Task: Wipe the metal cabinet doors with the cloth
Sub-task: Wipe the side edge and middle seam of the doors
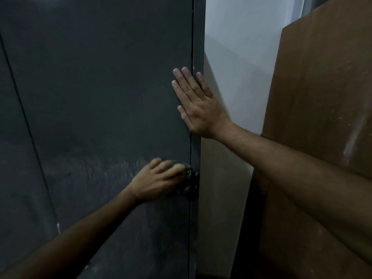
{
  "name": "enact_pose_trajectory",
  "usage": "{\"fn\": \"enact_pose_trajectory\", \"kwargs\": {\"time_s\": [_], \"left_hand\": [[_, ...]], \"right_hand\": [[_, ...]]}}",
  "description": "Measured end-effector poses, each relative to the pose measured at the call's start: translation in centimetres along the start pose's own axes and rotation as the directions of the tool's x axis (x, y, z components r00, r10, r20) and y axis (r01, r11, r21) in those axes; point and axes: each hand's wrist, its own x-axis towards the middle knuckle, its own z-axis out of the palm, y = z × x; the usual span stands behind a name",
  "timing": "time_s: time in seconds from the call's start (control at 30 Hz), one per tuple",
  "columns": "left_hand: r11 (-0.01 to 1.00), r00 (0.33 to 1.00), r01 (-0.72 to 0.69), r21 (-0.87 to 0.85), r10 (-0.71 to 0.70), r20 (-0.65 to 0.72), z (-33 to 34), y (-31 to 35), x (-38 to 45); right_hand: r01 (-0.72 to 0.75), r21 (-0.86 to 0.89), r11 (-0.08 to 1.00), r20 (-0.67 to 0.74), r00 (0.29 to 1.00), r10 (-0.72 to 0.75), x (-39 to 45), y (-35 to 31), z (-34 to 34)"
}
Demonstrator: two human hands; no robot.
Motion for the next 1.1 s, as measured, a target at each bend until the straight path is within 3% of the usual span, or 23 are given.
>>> {"fn": "enact_pose_trajectory", "kwargs": {"time_s": [0.07, 0.13, 0.17, 0.23, 0.3, 0.37, 0.4, 0.47, 0.53, 0.57, 0.6, 0.63, 0.7, 0.73, 0.77, 0.83, 0.87, 0.9, 0.93, 0.97, 1.0, 1.03, 1.1], "left_hand": [[0.939, 0.934, 0.345, -0.001, -0.344, -0.096, -1.1, -1.8, 1.7], [0.736, 0.713, 0.672, -0.083, -0.673, -0.196, -1.2, -1.3, 2.9], [0.698, 0.671, 0.709, -0.100, -0.712, -0.209, -0.9, -0.2, 2.9], [0.817, 0.807, 0.573, -0.065, -0.576, -0.129, 0.2, 2.6, 1.0], [0.963, 0.963, 0.271, -0.006, -0.271, -0.011, 0.8, 3.2, -2.5], [0.989, 0.990, 0.137, 0.057, -0.139, 0.028, 0.1, 0.9, -4.3], [0.981, 0.984, 0.177, 0.080, -0.178, 0.004, -0.4, -0.5, -4.3], [0.888, 0.889, 0.454, 0.078, -0.446, -0.100, -1.8, -3.3, -3.0], [0.655, 0.637, 0.755, -0.035, -0.745, -0.198, -2.3, -4.1, -1.0], [0.607, 0.583, 0.792, -0.069, -0.785, -0.210, -2.2, -3.4, -0.5], [0.640, 0.620, 0.766, -0.064, -0.761, -0.188, -1.7, -2.2, -0.8], [0.737, 0.726, 0.674, -0.047, -0.673, -0.138, -1.2, -0.9, -1.8], [0.936, 0.936, 0.351, -0.021, -0.351, -0.023, -0.4, 0.5, -5.8], [0.981, 0.980, 0.195, -0.004, -0.195, 0.031, -0.6, -0.3, -7.5], [0.995, 0.993, 0.097, 0.024, -0.098, 0.061, -1.1, -1.6, -8.5], [0.979, 0.980, 0.198, 0.055, -0.199, 0.026, -2.4, -5.0, -8.0], [0.924, 0.926, 0.378, 0.046, -0.377, -0.033, -3.1, -6.6, -6.9], [0.812, 0.810, 0.583, 0.020, -0.579, -0.100, -3.5, -7.8, -5.6], [0.685, 0.674, 0.728, -0.029, -0.723, -0.152, -3.7, -8.2, -4.1], [0.621, 0.603, 0.780, -0.075, -0.778, -0.174, -3.7, -7.6, -3.1], [0.649, 0.632, 0.757, -0.081, -0.758, -0.160, -3.3, -6.4, -2.9], [0.753, 0.745, 0.654, -0.072, -0.658, -0.113, -2.5, -4.8, -3.8], [0.962, 0.964, 0.266, -0.057, -0.266, 0.012, -1.1, -2.0, -8.0]], "right_hand": [[-0.018, -0.001, 1.000, 0.002, 1.000, 0.018, -0.1, -0.4, 0.2], [-0.030, -0.008, 1.000, 0.003, 1.000, 0.030, -0.3, -0.6, 0.4], [-0.035, -0.009, 0.999, -0.004, 0.999, 0.035, -0.3, -0.8, 0.4], [-0.049, 0.001, 0.999, -0.021, 0.999, 0.049, -0.2, -1.0, 0.4], [-0.078, 0.013, 0.997, -0.015, 0.997, 0.078, -0.2, -1.4, 0.6], [-0.127, 0.007, 0.992, -0.014, 0.992, 0.128, 0.0, -2.2, 0.8], [-0.156, 0.005, 0.988, -0.014, 0.988, 0.156, 0.0, -2.7, 0.9], [-0.207, 0.006, 0.978, -0.010, 0.978, 0.207, 0.1, -3.7, 1.2], [-0.246, 0.023, 0.969, -0.014, 0.969, 0.247, 0.1, -4.2, 1.2], [-0.255, 0.031, 0.966, -0.018, 0.967, 0.256, 0.2, -4.3, 1.1], [-0.257, 0.033, 0.966, -0.020, 0.966, 0.258, 0.2, -4.3, 1.1], [-0.255, 0.028, 0.966, -0.023, 0.966, 0.256, 0.2, -4.3, 1.1], [-0.255, 0.022, 0.967, -0.024, 0.966, 0.256, 0.3, -4.3, 1.1], [-0.257, 0.023, 0.966, -0.019, 0.966, 0.257, 0.3, -4.3, 1.1], [-0.261, 0.024, 0.965, -0.017, 0.965, 0.261, 0.3, -4.4, 1.1], [-0.275, 0.029, 0.961, -0.020, 0.961, 0.276, 0.4, -4.6, 1.2], [-0.284, 0.030, 0.958, -0.022, 0.958, 0.285, 0.4, -4.8, 1.2], [-0.298, 0.029, 0.954, -0.022, 0.954, 0.299, 0.4, -4.9, 1.3], [-0.311, 0.028, 0.950, -0.022, 0.950, 0.312, 0.4, -5.1, 1.3], [-0.321, 0.030, 0.947, -0.020, 0.947, 0.322, 0.4, -5.2, 1.3], [-0.328, 0.031, 0.944, -0.017, 0.944, 0.329, 0.4, -5.4, 1.2], [-0.335, 0.030, 0.942, -0.014, 0.942, 0.335, 0.4, -5.5, 1.2], [-0.360, 0.028, 0.932, -0.008, 0.933, 0.360, 0.5, -6.0, 1.1]]}}
